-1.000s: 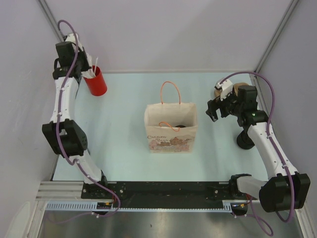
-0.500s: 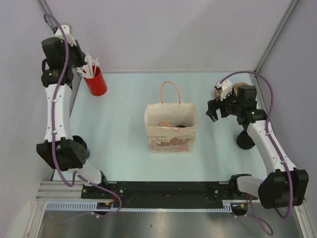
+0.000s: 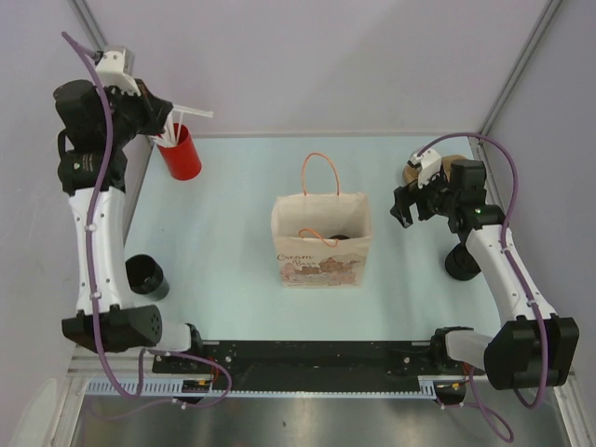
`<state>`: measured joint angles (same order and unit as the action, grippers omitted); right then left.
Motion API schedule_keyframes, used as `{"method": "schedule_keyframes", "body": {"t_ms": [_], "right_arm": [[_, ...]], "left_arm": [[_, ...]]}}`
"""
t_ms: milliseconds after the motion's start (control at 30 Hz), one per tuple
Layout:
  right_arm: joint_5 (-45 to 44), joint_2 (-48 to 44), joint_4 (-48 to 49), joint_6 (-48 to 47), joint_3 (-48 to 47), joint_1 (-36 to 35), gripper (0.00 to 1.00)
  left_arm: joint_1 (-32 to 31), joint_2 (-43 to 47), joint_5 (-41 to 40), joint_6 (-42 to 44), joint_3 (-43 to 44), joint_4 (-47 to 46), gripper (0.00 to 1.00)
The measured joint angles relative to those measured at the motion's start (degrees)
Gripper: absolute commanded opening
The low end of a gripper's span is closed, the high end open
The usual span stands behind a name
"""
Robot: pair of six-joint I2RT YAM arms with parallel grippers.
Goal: Pack the takeout coffee
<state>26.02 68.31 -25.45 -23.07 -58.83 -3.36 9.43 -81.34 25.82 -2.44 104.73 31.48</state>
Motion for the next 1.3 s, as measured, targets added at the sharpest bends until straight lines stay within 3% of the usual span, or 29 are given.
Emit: {"method": "schedule_keyframes", "body": {"t_ms": [533,1000,1300], "right_arm": [[0.4,1.7,-0.2,-0.1,0.0,0.2,1.00],[0.4,1.8,-0.4,-0.2,0.0,0.2,1.00],[0.4,2.3,-0.4,-0.3,0.0,0.2,1.00]], "left_arm": [[-0.2,22.4,25.5,0.8,-19.6,-0.9,0.00],[-0.2,33.3,36.6,0.3,-25.4,-0.9,0.00],[-1.8,33.2,38.7,1.4,-29.0,0.9,0.00]]}}
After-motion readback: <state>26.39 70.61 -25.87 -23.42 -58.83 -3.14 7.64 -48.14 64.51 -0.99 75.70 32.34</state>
